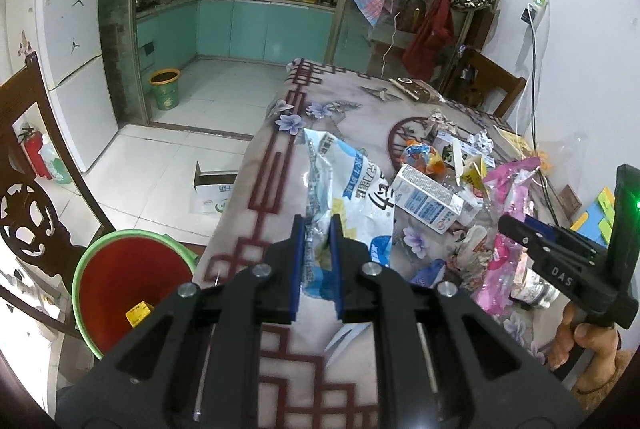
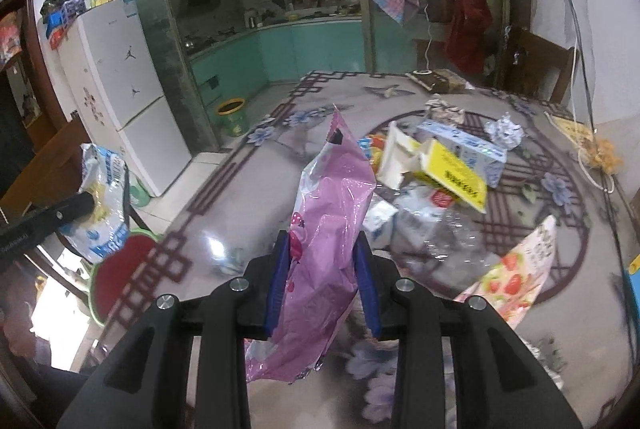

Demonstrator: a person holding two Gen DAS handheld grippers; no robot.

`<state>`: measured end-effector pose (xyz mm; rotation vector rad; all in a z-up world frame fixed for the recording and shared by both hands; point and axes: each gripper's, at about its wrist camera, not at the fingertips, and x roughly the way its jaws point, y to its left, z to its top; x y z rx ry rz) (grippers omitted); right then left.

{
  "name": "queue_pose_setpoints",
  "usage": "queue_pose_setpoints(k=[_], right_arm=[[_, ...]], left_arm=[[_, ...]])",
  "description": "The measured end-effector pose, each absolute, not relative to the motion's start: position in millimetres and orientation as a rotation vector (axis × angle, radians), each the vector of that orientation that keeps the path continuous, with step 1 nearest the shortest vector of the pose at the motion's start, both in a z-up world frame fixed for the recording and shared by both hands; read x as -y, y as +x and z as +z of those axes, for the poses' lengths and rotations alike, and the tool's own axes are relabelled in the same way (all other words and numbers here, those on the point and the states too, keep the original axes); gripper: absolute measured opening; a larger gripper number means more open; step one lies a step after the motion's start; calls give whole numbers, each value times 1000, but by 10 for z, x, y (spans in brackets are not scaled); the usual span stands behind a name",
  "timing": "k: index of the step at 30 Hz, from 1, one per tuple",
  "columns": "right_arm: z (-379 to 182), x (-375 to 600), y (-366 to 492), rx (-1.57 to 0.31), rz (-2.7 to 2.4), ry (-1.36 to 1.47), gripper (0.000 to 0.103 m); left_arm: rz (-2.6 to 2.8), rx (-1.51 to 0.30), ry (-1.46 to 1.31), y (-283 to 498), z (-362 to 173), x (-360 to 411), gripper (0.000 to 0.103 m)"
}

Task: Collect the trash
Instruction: 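Carry both bags over the red bucket and open both grippers to drop them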

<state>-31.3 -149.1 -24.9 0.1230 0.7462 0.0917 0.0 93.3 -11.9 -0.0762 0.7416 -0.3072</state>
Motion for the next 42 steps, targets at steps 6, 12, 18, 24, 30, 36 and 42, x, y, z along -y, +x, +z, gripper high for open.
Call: queue_pose_setpoints(k=[6, 12, 18, 24, 30, 36, 42], right_arm=[[-242, 1302, -258, -751, 124, 149, 31], [-191, 1183, -229, -747, 138, 154, 31], [-195, 1058, -177, -749, 153, 151, 31], [-143, 826, -66, -748, 204, 172, 31], [-123, 462, 38, -738, 264, 174, 31], [-228, 78, 215, -778, 347, 238, 31], [-367, -349, 376, -831, 423, 272, 31]], left_arm=[[-310, -751, -84, 1, -157, -1016, 12], [-314, -732, -11, 88, -88, -1075, 12], [-296, -754, -69, 247, -96, -1357, 12], [-240, -751, -80, 293, -108, -1643, 12], [-180, -794, -180, 343, -225, -2041, 12], [-103, -810, -206, 335, -310, -2320, 12], [-35, -844, -262, 342, -413, -2591, 12]])
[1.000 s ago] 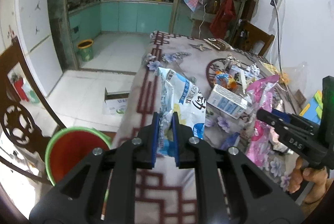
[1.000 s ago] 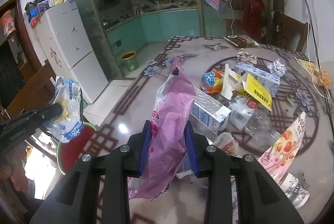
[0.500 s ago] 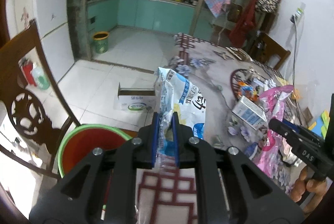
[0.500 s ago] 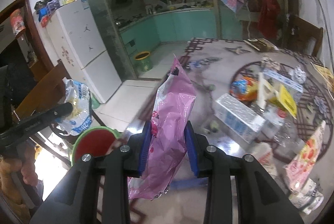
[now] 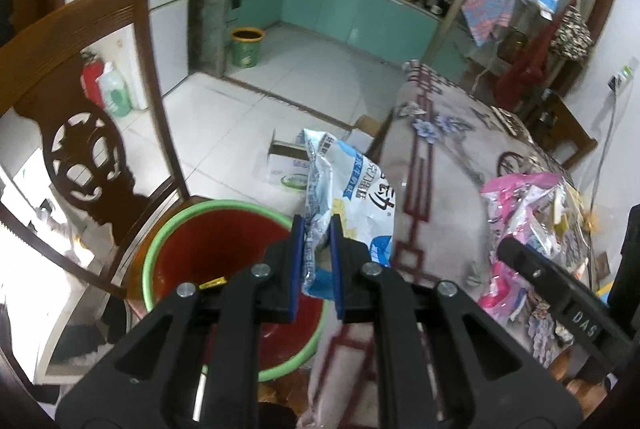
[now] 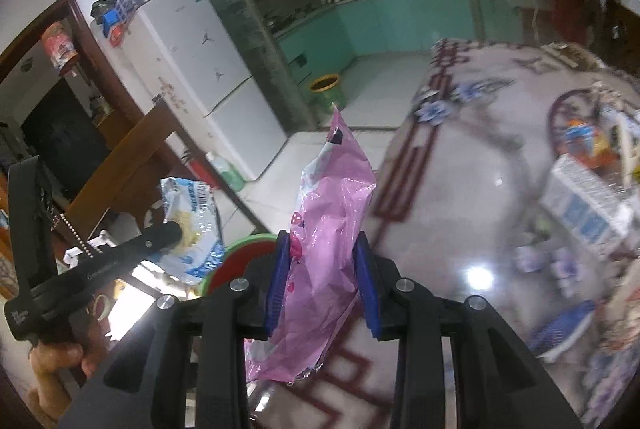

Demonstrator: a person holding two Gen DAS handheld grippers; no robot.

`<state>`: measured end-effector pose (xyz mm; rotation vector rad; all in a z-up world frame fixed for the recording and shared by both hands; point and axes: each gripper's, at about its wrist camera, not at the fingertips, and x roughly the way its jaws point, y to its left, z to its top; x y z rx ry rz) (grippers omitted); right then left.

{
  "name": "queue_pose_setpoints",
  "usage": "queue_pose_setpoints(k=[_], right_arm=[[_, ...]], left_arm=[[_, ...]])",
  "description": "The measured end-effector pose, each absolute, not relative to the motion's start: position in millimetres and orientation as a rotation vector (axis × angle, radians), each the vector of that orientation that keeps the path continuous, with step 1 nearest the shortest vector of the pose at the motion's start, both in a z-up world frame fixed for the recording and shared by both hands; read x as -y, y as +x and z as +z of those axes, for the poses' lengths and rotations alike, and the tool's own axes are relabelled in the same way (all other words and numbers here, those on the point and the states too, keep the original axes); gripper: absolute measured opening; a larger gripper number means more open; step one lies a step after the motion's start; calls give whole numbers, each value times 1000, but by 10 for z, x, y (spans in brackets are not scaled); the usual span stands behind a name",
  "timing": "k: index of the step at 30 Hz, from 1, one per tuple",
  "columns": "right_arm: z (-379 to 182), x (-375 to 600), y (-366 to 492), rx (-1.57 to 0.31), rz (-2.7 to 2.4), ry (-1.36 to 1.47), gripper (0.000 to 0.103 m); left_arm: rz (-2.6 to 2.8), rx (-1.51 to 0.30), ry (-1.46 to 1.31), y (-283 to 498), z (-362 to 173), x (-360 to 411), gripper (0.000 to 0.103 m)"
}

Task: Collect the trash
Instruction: 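Carry both bags over the red bucket and open both grippers to drop them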

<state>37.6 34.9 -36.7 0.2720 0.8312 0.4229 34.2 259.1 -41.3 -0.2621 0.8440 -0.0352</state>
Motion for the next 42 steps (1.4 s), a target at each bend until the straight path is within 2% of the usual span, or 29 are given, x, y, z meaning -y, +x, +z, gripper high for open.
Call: queue_pose_setpoints(k=[14, 22, 26, 31, 36, 42], right_arm=[[-761, -958, 608, -1004, 542, 376, 33], [-832, -1055, 612, -1021, 550, 368, 34], [-827, -1079, 604, -998, 555, 371, 55], [-821, -956, 591, -988, 535, 427, 56], [-725, -707, 534, -959, 500, 459, 58], [-580, -324, 303, -925, 467, 416, 62]], left_arm=[[76, -864, -344, 360, -522, -2894, 12], [97, -860, -365, 365, -517, -2943, 12], [107, -859, -367, 366, -518, -2953, 12], [110, -869, -361, 371, -532, -2944, 26], [126, -858, -371, 355, -525, -2973, 46], [135, -859, -370, 353, -521, -2925, 54]])
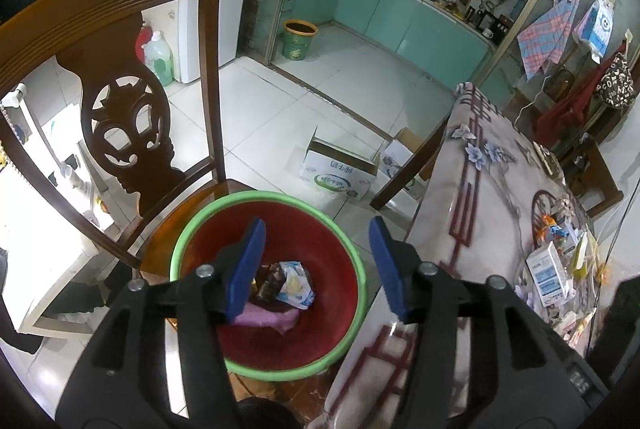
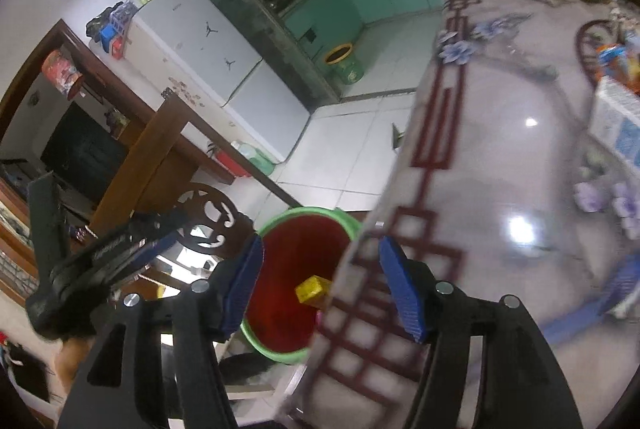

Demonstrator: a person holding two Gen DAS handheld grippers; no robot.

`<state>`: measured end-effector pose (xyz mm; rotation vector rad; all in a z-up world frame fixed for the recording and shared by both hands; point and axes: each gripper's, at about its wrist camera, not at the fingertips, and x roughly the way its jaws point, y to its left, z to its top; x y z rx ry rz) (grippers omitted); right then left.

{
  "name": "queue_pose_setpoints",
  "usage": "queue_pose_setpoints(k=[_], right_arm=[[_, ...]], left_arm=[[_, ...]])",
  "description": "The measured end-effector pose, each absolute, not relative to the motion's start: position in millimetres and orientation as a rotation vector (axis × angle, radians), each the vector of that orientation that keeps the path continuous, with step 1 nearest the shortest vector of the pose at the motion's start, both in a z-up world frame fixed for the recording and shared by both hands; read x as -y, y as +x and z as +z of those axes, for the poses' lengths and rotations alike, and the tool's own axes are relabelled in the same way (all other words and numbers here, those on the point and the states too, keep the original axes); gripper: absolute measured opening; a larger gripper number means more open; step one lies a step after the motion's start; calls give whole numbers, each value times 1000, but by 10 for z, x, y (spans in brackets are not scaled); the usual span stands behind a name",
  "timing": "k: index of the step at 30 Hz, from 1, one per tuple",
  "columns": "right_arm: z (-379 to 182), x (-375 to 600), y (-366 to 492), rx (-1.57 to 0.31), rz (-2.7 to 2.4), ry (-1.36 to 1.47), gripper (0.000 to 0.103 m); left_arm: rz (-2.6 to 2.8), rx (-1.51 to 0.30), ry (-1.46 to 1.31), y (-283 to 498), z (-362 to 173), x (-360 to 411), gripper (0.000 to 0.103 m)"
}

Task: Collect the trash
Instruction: 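Carry both bags over the red bucket and open both grippers to drop them, then grasp the Pocky strawberry bag with the right gripper while the left gripper grasps a crumpled paper bag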

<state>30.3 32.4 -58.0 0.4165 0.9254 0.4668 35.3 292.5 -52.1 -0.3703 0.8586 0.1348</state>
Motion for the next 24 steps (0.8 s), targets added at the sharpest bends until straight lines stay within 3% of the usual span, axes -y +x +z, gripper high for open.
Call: queue_pose_setpoints(k=[5, 15, 19, 24], right_arm=[[-486, 56, 17, -905, 411, 309, 68], [-274, 1437, -330, -875, 158, 240, 70], [-184, 2290, -360, -847, -67, 348, 97], [-564, 3242, -478, -865, -312, 564, 96]], left_arm=[[103, -854, -331, 362, -471, -2696, 60], [-9, -857, -225, 423, -360, -1955, 67], [-76, -858, -211, 426, -307, -1598, 71], [-217, -864, -170, 418, -303, -903, 74]])
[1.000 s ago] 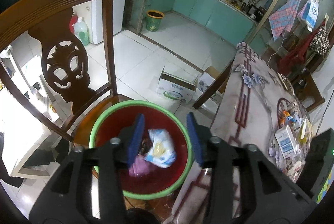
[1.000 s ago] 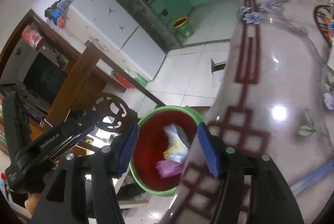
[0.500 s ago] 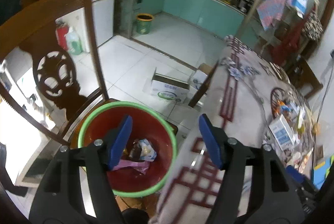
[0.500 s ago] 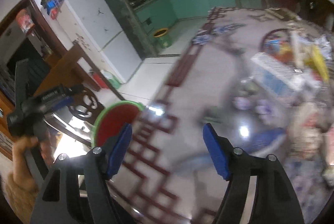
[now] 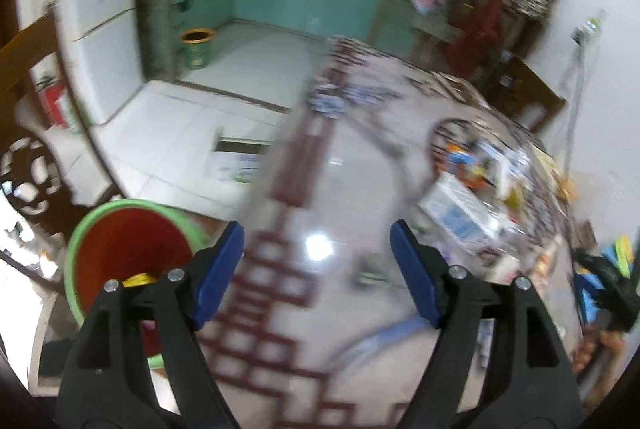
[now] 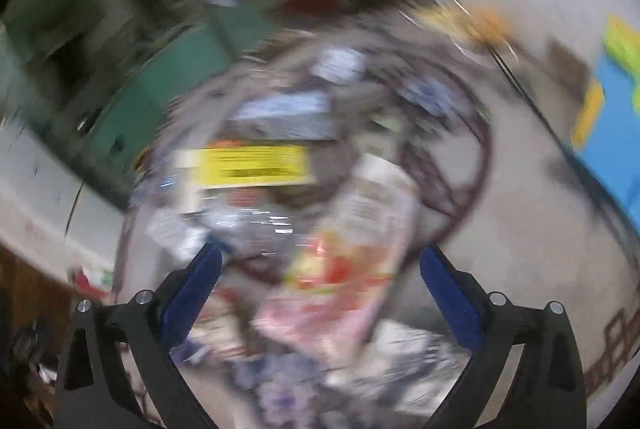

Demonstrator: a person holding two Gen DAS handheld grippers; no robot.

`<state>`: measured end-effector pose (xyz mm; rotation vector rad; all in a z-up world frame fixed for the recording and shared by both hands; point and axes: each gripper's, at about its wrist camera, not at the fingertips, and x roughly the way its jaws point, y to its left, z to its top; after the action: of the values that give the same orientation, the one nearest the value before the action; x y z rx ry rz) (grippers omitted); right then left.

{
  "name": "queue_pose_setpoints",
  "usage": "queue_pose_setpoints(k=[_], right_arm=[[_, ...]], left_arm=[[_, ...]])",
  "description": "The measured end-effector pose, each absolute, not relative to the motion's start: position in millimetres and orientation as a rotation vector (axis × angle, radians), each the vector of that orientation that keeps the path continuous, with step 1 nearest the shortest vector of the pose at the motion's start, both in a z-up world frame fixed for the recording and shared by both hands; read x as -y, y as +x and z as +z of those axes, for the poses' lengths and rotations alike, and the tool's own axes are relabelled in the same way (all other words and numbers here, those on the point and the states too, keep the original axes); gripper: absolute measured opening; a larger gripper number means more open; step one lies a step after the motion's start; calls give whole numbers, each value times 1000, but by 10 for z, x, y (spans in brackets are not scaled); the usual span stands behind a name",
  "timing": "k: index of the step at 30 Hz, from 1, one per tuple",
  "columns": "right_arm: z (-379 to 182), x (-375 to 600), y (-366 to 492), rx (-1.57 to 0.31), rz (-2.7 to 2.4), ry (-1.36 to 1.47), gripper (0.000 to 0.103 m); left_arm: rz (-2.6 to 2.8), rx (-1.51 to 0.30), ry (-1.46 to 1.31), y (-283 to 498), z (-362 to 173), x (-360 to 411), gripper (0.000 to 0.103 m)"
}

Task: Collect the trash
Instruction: 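Grasp the Pocky strawberry bag with the right gripper while the left gripper grasps a crumpled paper bag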

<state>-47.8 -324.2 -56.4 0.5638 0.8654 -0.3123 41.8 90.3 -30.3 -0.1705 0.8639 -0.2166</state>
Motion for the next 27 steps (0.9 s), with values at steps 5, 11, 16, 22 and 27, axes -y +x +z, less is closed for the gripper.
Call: queue_pose_setpoints(k=[5, 11, 16, 22, 27], right_arm=[[-1051, 3492, -385, -953, -294, 776, 96], [-1190, 3388, -206, -1014, -244, 781, 96], [-1253, 3376, -231, -1019, -226, 785, 81], [-1216, 3385, -233, -1002, -184, 812, 77], [-908, 3509, -383, -864, -196, 826, 77]], left_arm=[[-347, -905, -104, 387, -433, -180, 78], [-423, -933, -45, 379, -547, 325, 80], [-464, -959, -36, 374, -663, 648, 81], [-519, -1023, -27, 339, -846, 986, 81], [-542, -1059, -9, 323, -984, 1175, 81]])
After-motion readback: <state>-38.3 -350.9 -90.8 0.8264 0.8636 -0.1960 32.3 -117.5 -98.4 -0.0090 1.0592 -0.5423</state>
